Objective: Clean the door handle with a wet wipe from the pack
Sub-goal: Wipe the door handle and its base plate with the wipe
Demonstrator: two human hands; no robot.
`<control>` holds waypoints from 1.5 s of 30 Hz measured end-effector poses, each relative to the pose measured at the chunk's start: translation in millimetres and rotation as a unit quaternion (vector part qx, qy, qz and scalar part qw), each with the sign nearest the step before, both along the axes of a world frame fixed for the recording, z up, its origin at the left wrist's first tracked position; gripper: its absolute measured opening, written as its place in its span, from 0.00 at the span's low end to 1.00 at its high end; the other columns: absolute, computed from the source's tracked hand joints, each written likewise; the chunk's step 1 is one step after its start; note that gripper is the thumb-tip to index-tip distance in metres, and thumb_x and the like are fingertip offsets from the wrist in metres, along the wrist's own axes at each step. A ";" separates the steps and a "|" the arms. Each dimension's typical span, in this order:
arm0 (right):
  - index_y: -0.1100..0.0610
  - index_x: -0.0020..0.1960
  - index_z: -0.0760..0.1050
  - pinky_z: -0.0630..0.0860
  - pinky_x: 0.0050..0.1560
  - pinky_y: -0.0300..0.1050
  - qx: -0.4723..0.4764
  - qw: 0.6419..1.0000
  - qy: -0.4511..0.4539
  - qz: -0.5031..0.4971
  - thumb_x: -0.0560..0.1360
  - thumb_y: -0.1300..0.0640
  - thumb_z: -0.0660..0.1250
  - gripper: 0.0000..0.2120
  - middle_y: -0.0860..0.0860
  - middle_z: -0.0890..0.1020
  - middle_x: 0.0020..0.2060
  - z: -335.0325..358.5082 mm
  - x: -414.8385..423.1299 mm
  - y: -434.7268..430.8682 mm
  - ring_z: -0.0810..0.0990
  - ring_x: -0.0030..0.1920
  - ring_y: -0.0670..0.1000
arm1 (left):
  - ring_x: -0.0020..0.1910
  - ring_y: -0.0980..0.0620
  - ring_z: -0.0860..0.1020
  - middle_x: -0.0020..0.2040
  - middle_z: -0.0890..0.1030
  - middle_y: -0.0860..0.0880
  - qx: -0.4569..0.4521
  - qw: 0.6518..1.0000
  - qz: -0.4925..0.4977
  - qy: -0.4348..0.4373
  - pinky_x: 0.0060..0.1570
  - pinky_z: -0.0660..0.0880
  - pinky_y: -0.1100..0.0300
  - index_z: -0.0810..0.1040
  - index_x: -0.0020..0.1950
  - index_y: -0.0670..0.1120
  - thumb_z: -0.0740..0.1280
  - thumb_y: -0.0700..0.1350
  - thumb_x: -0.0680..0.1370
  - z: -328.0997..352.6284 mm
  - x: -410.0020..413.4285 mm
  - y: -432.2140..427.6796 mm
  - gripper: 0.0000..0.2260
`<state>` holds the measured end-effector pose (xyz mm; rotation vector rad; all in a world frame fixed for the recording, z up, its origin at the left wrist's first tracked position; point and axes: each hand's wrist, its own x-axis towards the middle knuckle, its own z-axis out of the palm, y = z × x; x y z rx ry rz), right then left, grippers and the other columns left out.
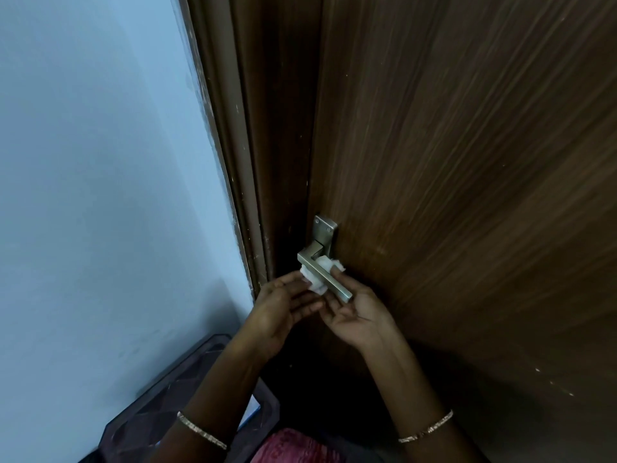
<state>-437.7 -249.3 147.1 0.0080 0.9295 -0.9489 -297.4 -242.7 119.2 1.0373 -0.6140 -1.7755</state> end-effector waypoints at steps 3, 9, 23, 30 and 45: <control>0.60 0.55 0.82 0.77 0.59 0.44 -0.024 0.998 0.033 -0.037 0.73 0.61 0.73 0.11 0.55 0.87 0.47 6.7 1.7 1.5 0.85 0.50 0.51 | 0.50 0.47 0.85 0.53 0.86 0.40 0.016 1.000 0.011 0.001 0.44 0.82 0.57 0.86 0.50 0.46 0.68 0.40 0.78 -2.3 8.6 2.1 0.08; 0.58 0.53 0.85 0.82 0.50 0.41 -0.275 0.879 0.331 -0.205 0.74 0.65 0.73 0.09 0.52 0.88 0.47 10.7 4.9 36.3 0.87 0.52 0.50 | 0.47 0.50 0.86 0.52 0.87 0.45 0.044 0.997 0.044 -0.050 0.40 0.82 0.60 0.86 0.51 0.47 0.65 0.40 0.80 -4.0 16.7 7.9 0.10; 0.58 0.60 0.83 0.82 0.57 0.45 -0.445 0.429 0.779 0.107 0.76 0.65 0.70 0.13 0.53 0.83 0.62 15.5 22.6 36.9 0.82 0.62 0.52 | 0.47 0.51 0.85 0.51 0.87 0.46 0.061 0.996 0.037 -0.062 0.42 0.82 0.59 0.87 0.51 0.48 0.64 0.41 0.81 -2.8 13.4 16.1 0.11; 0.58 0.62 0.82 0.83 0.54 0.44 -0.479 0.385 0.783 0.093 0.74 0.64 0.73 0.16 0.56 0.84 0.60 4.9 13.9 40.6 0.84 0.60 0.51 | 0.44 0.53 0.85 0.50 0.87 0.47 0.067 0.994 0.043 -0.078 0.41 0.82 0.61 0.87 0.48 0.50 0.62 0.41 0.81 -0.7 18.2 17.3 0.13; 0.67 0.67 0.74 0.76 0.63 0.52 -0.065 0.997 0.051 -0.009 0.73 0.60 0.64 0.23 0.63 0.83 0.58 -19.7 -21.6 51.2 0.83 0.53 0.56 | 0.44 0.52 0.84 0.47 0.87 0.47 0.021 0.985 0.064 -0.159 0.36 0.79 0.62 0.85 0.51 0.49 0.63 0.41 0.82 -2.5 15.6 14.5 0.11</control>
